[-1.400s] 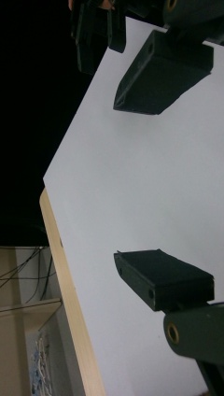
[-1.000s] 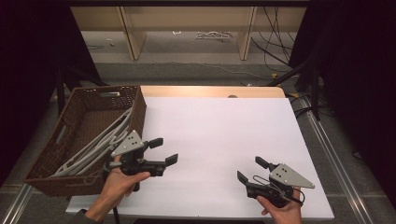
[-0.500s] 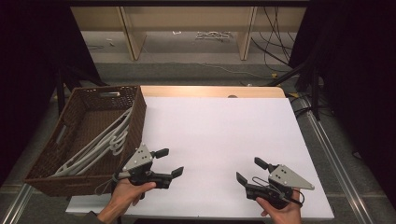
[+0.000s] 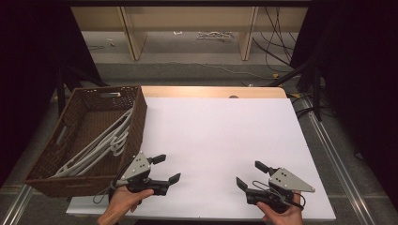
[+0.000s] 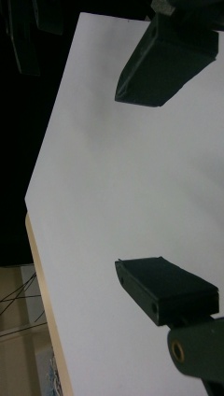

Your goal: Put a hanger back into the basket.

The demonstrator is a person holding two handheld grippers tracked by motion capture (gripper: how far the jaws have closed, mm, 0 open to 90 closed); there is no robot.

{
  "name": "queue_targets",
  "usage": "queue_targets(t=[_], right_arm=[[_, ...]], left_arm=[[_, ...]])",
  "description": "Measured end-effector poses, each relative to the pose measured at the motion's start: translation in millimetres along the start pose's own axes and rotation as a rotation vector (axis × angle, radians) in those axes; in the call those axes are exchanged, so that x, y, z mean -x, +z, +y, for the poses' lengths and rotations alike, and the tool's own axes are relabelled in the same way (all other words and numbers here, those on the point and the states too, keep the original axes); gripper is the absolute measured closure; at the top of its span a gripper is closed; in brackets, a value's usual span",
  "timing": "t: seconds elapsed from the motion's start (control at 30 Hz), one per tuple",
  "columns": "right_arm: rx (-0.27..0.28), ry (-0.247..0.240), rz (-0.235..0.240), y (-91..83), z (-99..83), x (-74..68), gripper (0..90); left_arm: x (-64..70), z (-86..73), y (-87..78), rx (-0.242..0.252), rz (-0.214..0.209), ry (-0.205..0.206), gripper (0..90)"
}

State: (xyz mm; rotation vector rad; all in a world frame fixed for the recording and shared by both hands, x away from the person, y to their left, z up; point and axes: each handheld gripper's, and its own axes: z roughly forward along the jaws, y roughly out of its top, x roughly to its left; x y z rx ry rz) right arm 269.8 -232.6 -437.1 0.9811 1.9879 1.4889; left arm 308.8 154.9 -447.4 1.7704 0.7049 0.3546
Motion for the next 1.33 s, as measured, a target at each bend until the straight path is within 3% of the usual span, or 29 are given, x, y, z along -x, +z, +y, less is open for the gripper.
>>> queue_targets(t=[0.13,0.23,0.3,0.37,0.4,0.5,0.57,0.6,0.73,1.03,1.33], right_arm=[[0.010,0.014,0.019,-2.8,-2.2,0.1,15.5],[-0.049,0.035,-0.008,-8.1,-4.7,-1.2,15.7],[-0.027,0.048,-0.006,-10.6,-6.9,-3.3,15.6],[-0.055,0.044,-0.015,-17.6,-6.5,-4.4,15.6],[-0.017,0.051,-0.005,-16.7,-8.1,-5.5,15.5],[-0.021,0.029,-0.002,-19.1,-6.6,-6.9,15.6],[-0.055,0.023,-0.001,-20.2,-5.3,-7.5,15.6],[-0.014,0.028,0.009,-15.9,-6.8,-8.3,15.6],[-0.021,0.017,-0.002,-17.1,-5.7,-8.4,15.6],[-0.019,0.017,-0.006,-16.9,-4.6,-7.7,15.7],[-0.017,0.014,-0.002,-16.2,-4.6,-8.1,15.7]], left_arm=[[-1.0,-2.6,-6.9,0.001,0.010,0.002,15.9],[-2.9,-3.6,-11.5,0.008,0.017,-0.002,15.9],[-2.0,-4.5,-14.5,0.018,0.026,-0.030,15.9],[-2.6,-4.5,-15.4,0.011,0.020,-0.024,15.8],[-1.8,-4.9,-15.1,0.009,0.023,-0.036,15.8],[-1.1,-4.6,-11.4,-0.001,0.008,-0.013,15.9],[0.3,-4.2,-10.1,-0.006,-0.002,0.001,15.9],[2.1,-4.2,-9.6,-0.011,0.001,0.001,15.9],[2.3,-4.0,-7.6,-0.014,-0.005,0.032,15.9],[2.2,-4.3,-5.7,-0.010,-0.009,0.017,15.9],[1.4,-4.2,-5.4,-0.025,-0.008,0.034,15.9]])
